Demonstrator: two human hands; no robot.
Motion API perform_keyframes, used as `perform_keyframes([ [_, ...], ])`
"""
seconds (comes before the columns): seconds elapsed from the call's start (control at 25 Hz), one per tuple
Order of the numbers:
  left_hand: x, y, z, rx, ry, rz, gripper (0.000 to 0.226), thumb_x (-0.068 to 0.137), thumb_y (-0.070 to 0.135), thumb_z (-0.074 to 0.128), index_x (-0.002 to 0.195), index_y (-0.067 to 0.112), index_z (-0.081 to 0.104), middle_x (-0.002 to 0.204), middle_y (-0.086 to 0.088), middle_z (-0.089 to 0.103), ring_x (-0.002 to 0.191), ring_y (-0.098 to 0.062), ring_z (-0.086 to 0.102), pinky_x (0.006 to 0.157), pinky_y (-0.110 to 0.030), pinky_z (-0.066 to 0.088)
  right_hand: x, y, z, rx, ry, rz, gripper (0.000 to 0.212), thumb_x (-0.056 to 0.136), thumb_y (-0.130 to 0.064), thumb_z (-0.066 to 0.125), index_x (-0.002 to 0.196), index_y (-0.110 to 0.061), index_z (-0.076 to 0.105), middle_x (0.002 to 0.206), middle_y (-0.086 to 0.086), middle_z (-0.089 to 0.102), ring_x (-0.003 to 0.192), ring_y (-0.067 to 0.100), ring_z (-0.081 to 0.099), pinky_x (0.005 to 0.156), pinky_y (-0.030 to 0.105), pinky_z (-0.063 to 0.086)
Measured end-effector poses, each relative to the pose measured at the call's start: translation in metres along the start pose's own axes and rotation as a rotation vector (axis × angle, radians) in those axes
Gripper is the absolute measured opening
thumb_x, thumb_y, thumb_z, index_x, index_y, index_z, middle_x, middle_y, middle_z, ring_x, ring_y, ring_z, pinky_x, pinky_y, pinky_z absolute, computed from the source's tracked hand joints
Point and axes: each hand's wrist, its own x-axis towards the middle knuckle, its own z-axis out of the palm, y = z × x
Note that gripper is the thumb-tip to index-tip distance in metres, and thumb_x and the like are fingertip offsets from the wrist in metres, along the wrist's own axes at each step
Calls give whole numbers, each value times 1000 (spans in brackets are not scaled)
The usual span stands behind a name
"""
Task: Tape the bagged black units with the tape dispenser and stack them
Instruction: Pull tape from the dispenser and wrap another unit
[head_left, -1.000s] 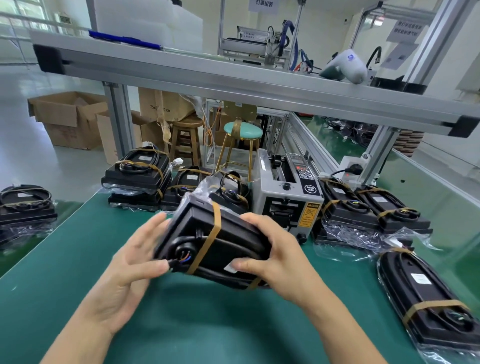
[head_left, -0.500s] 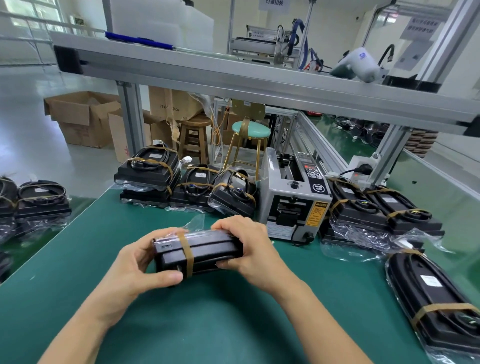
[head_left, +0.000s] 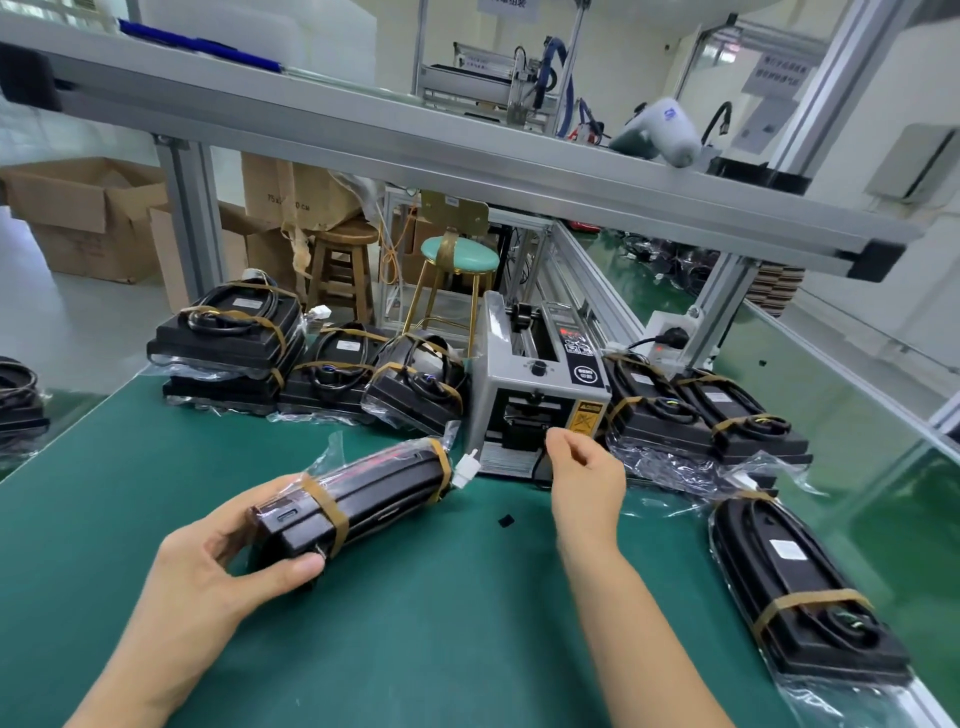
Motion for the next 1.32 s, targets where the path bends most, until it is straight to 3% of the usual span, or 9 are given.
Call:
perform_keyframes([
  [0.16,-5,2,7,10,26,29,64,43,10,81,96,45,72,97,15,73,90,5,66,80,-3,45,15,-7,14,16,46,117,28,88,-17,65,61,-21,67,65,-10,67,73,9,63,61,16,41],
  [0.48,-9,1,8,45,22,27,70,50,-5,84,95,48,71,96,15,74,89,4,67,79,-2,45,30,-11,30,149,146,341,21,82,-16,75,67,-23,63,81,-3,66,88,20,59,80,32,44],
  [0.64,-10,2,10,46,30,21,73,52,-10,83,95,48,71,96,15,74,89,4,67,77,-1,44,25,-19,31,275,129,443,21,84,-13,71,69,-17,57,72,0,54,63,15,45,62,28,41],
  [0.72,-12,3,12,46,41,19,72,53,-9,84,96,47,71,96,14,74,89,3,67,77,-2,44,11,-27,23,332,48,476,24,86,-15,67,68,-16,51,66,-2,46,57,12,35,56,23,31],
  [0.8,-14,4,17,33,69,16,70,53,-7,85,96,47,71,96,14,74,89,3,67,78,-3,45,-20,-36,15,340,-188,359,18,86,-20,68,71,-20,57,66,-5,57,64,11,48,63,20,32],
  [0.88,-16,6,23,15,95,20,69,51,1,90,99,46,70,98,15,73,91,1,67,81,-6,45,-61,-48,14,306,-545,192,9,76,-31,74,79,-24,70,98,-27,67,98,-9,58,76,12,34],
  [0.96,-19,7,28,-12,119,20,64,50,11,85,102,44,69,99,14,73,92,-1,67,82,-9,47,-93,-52,20,224,-781,34,10,74,-35,74,74,-26,73,133,-34,48,124,-20,36,95,12,31],
  [1.04,-21,8,31,-10,141,20,62,50,14,81,100,48,69,97,15,73,91,-1,67,80,-8,46,-110,-53,28,129,-823,-32,16,83,-28,73,66,-27,71,143,-33,36,137,-13,22,109,26,23],
  [1.32,-23,8,33,-4,154,16,60,53,17,81,100,51,67,99,18,72,93,-1,67,80,-9,47,-116,-54,35,-28,-796,-71,28,84,-21,71,61,-37,70,143,-33,33,138,-14,13,119,42,10],
])
